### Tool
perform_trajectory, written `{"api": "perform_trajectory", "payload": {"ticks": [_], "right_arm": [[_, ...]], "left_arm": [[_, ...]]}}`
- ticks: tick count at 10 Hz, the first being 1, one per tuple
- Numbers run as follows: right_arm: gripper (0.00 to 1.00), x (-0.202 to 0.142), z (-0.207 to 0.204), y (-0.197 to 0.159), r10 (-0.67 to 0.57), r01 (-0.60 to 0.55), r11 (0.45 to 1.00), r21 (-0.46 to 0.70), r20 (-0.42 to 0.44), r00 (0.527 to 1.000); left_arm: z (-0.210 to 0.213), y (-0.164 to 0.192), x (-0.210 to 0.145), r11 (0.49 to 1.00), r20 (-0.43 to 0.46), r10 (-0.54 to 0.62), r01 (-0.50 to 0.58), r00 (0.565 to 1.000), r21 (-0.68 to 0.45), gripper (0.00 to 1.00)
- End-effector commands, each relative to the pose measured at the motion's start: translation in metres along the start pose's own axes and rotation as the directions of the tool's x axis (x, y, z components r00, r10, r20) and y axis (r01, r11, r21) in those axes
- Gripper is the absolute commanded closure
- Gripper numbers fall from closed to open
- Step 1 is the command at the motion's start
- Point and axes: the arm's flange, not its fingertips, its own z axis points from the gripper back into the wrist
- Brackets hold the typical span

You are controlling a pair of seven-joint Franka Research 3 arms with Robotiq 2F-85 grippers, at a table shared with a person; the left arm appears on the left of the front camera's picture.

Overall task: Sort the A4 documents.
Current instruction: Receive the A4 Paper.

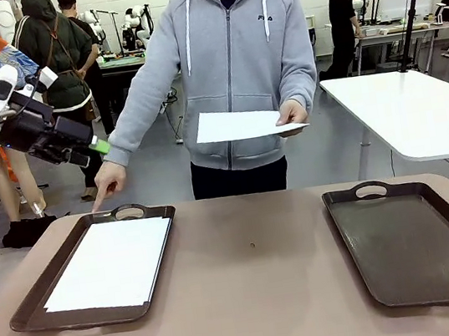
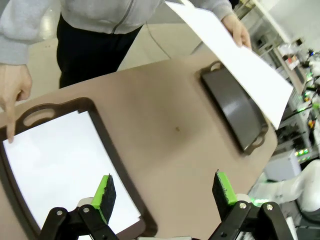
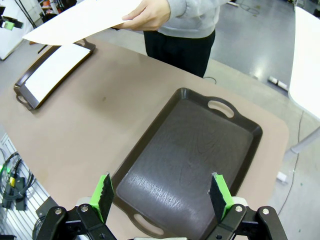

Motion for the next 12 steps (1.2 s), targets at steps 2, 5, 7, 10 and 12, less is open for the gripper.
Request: {"api": "perform_trajectory", "payload": {"ticks": [2,5,7,10,12], "right_arm": [[0.00,-0.001,-0.002,-0.001,-0.001,0.001,1.000,0.016,0.003,1.000],[0.00,-0.001,-0.002,-0.001,-0.001,0.001,1.000,0.016,0.003,1.000],[0.00,-0.001,-0.002,-0.001,-0.001,0.001,1.000,0.016,0.003,1.000],[0.00,-0.001,-0.002,-0.001,-0.001,0.001,1.000,0.016,0.003,1.000],[0.00,-0.001,-0.002,-0.001,-0.001,0.001,1.000,0.016,0.003,1.000]], "left_arm": [[-0.040,0.024,0.041,0.975,-0.027,0.153,-0.155,0.988,-0.158,0.00],[-0.100,0.054,0.078,0.875,-0.133,0.279,-0.308,0.951,-0.373,0.00],[-0.125,0.061,0.088,0.809,-0.158,0.352,-0.385,0.922,-0.443,0.00],[-0.158,0.052,0.094,0.749,-0.173,0.417,-0.446,0.892,-0.490,0.00],[-0.183,0.039,0.098,0.695,-0.229,0.421,-0.474,0.878,-0.541,0.00]]}}
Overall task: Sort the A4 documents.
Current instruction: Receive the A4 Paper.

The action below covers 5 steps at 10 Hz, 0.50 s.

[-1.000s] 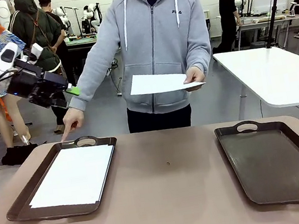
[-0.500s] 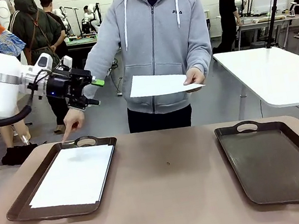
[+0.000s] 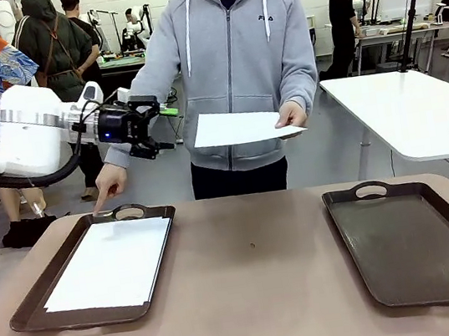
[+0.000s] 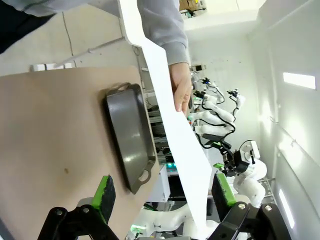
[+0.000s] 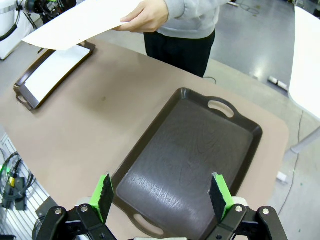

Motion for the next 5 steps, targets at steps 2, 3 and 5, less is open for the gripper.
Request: {"api": "perform_trajectory", "payload": {"ticks": [2,3,5], "right_arm": [[0.00,-0.001,-0.002,-0.001,-0.001,0.001,1.000,0.016,0.003,1.000],[0.00,-0.001,-0.002,-0.001,-0.001,0.001,1.000,0.016,0.003,1.000],[0.00,-0.001,-0.002,-0.001,-0.001,0.001,1.000,0.016,0.003,1.000]], "left_arm": [[-0.026,0.005,0.012,0.993,-0.044,0.058,-0.062,0.997,-0.098,0.00],[-0.032,0.008,0.013,0.988,-0.059,0.070,-0.078,0.996,-0.137,0.00],[-0.044,0.010,0.017,0.977,-0.083,0.090,-0.104,0.992,-0.183,0.00]]}}
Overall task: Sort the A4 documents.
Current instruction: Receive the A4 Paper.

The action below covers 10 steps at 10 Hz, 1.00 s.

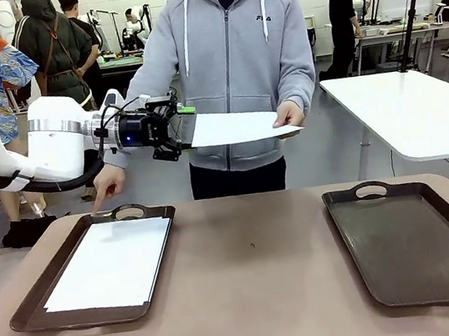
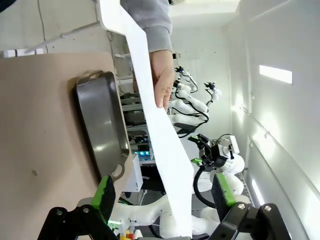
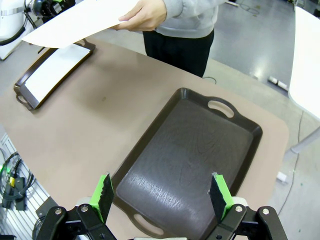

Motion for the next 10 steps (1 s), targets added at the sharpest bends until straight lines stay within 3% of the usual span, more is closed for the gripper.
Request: {"api": "perform_trajectory", "payload": {"ticks": [1,10], "right_arm": [[0.00,-0.001,-0.002,-0.001,-0.001,0.001,1.000,0.016,0.003,1.000],[0.00,-0.001,-0.002,-0.001,-0.001,0.001,1.000,0.016,0.003,1.000]], "left_arm": [[-0.008,-0.002,0.013,0.998,-0.013,0.037,-0.038,0.999,-0.054,0.00],[-0.027,-0.001,0.013,0.997,-0.075,0.047,-0.051,0.996,-0.059,0.00]]}}
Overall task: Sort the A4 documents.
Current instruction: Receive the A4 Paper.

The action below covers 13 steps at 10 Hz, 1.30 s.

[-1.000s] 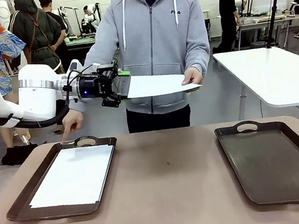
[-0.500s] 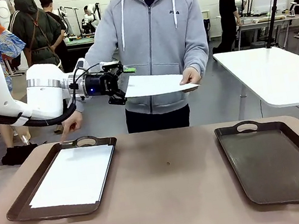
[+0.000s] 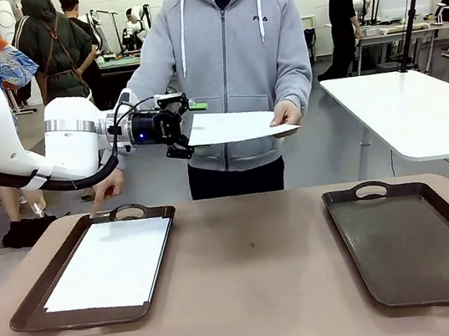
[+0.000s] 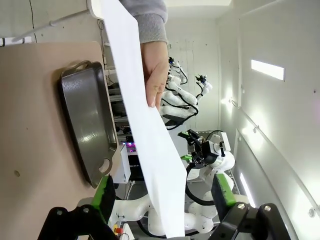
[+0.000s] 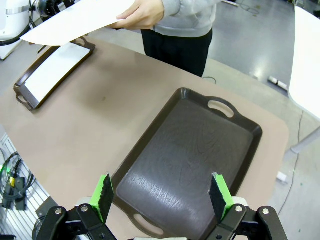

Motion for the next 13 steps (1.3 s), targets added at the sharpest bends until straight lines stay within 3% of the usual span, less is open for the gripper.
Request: {"api": "perform_trajectory", "payload": {"ticks": [1,10,13], "right_arm": [[0.00,-0.0007,-0.0020,-0.0007,-0.001,0.001,1.000,0.016,0.004,1.000],[0.00,-0.0007,-0.0020,-0.0007,-0.001,0.001,1.000,0.016,0.004,1.000],[0.00,-0.0007,-0.0020,-0.0007,-0.001,0.001,1.000,0.016,0.004,1.000]], "left_arm": [[0.0020,-0.0028,0.0046,1.000,-0.016,-0.014,0.014,1.000,-0.018,0.09],[0.0037,-0.0041,-0.0013,0.999,-0.039,-0.048,0.048,0.998,-0.013,1.00],[0.0039,-0.0037,-0.0019,0.998,-0.043,-0.060,0.060,0.997,-0.014,1.00]]}}
